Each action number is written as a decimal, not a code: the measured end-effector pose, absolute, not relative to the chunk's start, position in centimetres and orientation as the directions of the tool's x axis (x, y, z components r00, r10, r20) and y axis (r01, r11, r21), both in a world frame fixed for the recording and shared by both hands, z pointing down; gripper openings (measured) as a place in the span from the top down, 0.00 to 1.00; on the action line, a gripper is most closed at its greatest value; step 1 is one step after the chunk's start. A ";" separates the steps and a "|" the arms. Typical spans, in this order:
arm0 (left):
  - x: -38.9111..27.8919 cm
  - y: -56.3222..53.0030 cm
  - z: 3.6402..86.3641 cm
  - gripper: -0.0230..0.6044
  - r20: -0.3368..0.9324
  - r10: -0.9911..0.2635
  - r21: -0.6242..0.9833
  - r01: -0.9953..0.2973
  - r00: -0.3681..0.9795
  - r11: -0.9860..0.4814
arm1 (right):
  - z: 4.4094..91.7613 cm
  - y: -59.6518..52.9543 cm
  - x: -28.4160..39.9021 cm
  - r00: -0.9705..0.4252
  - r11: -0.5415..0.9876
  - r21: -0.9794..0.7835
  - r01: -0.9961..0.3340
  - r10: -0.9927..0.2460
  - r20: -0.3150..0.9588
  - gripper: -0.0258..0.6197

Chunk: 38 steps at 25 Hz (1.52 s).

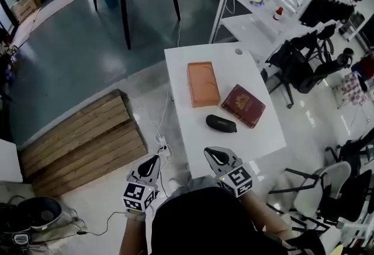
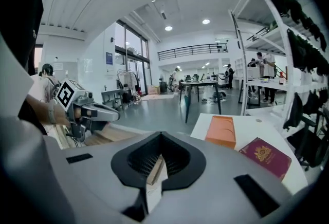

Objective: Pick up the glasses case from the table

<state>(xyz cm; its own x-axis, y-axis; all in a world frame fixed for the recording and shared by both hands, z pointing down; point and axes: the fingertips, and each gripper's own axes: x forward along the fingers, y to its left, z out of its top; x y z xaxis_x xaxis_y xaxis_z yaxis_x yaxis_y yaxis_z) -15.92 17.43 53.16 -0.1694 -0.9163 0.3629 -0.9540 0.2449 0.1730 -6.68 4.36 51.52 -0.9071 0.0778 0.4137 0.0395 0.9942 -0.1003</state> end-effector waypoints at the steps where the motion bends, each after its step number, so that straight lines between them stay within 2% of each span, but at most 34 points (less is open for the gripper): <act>1: -16.0 16.3 53.2 0.93 0.367 -0.918 0.169 -0.959 -0.152 0.226 | 51.7 3.3 -6.3 -0.907 0.994 -0.106 0.011 0.054 0.417 0.92; 12: -13.5 2.5 55.8 0.93 0.434 -0.893 0.186 -0.982 0.121 -0.042 | 52.9 -6.9 1.3 -0.864 0.949 -0.124 -0.290 -0.204 0.461 0.92; 20: -8.7 -6.4 59.4 0.91 0.565 -0.760 0.071 -0.936 0.322 -0.344 | 54.4 -11.4 8.1 -0.780 0.865 -0.120 -0.487 -0.370 0.505 0.92; 22: -8.0 -8.4 60.4 0.87 0.596 -0.724 0.065 -0.920 0.347 -0.388 | 54.5 -12.3 9.6 -0.759 0.840 -0.122 -0.528 -0.403 0.511 0.92; 24: -7.2 -10.0 62.1 0.76 0.639 -0.675 0.068 -0.901 0.369 -0.429 | 54.7 -13.1 11.1 -0.737 0.814 -0.128 -0.567 -0.431 0.521 0.92; 33: -4.4 -14.3 71.1 0.47 0.825 -0.434 -0.026 -0.742 0.363 -0.670 | 56.7 -14.7 16.6 -0.645 0.712 -0.142 -0.687 -0.508 0.571 0.92; 38: -4.0 -15.7 75.1 0.40 0.880 -0.359 -0.068 -0.664 0.312 -0.744 | 57.9 -14.8 18.6 -0.613 0.673 -0.152 -0.724 -0.526 0.590 0.92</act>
